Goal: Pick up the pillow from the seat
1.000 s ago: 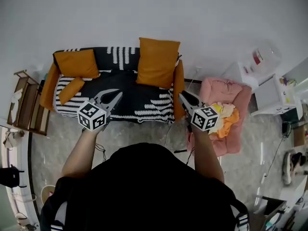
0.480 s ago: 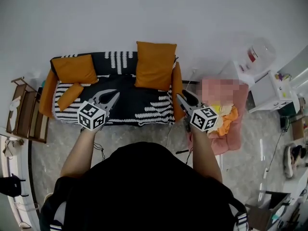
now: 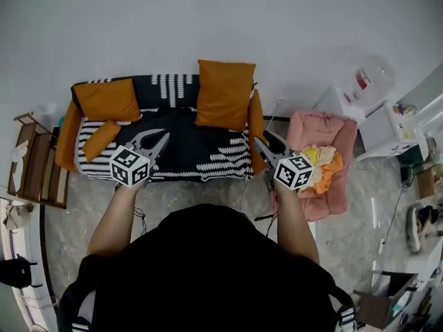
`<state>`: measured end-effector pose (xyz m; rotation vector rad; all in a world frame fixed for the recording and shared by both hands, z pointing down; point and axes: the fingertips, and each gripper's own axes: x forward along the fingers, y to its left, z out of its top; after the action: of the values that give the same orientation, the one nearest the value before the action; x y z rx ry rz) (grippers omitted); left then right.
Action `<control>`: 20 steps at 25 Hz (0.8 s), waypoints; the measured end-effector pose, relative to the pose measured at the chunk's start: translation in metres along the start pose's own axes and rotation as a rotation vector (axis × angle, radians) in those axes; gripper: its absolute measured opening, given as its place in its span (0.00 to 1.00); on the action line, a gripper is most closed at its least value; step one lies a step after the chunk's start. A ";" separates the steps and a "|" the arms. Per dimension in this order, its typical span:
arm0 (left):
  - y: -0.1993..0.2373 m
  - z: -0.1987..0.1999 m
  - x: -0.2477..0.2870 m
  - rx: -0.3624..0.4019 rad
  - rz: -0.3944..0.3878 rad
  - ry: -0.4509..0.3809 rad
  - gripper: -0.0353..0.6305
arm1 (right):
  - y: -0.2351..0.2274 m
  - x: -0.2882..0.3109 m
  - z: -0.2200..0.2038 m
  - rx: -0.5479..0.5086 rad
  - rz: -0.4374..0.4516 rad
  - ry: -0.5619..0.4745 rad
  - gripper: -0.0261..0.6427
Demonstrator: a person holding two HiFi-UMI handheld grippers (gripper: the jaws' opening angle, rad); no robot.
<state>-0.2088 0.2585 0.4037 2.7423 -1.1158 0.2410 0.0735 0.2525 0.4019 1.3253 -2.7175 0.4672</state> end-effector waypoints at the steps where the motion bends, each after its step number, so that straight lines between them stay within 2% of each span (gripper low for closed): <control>1: 0.002 -0.001 0.001 -0.001 -0.002 0.001 0.07 | -0.001 0.001 0.001 0.000 -0.003 0.000 0.33; 20: 0.026 0.001 0.034 0.003 -0.002 0.026 0.07 | -0.041 0.024 0.006 0.032 -0.015 -0.015 0.37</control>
<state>-0.2028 0.2171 0.4124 2.7347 -1.1075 0.2775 0.0908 0.2091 0.4106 1.3621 -2.7214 0.5038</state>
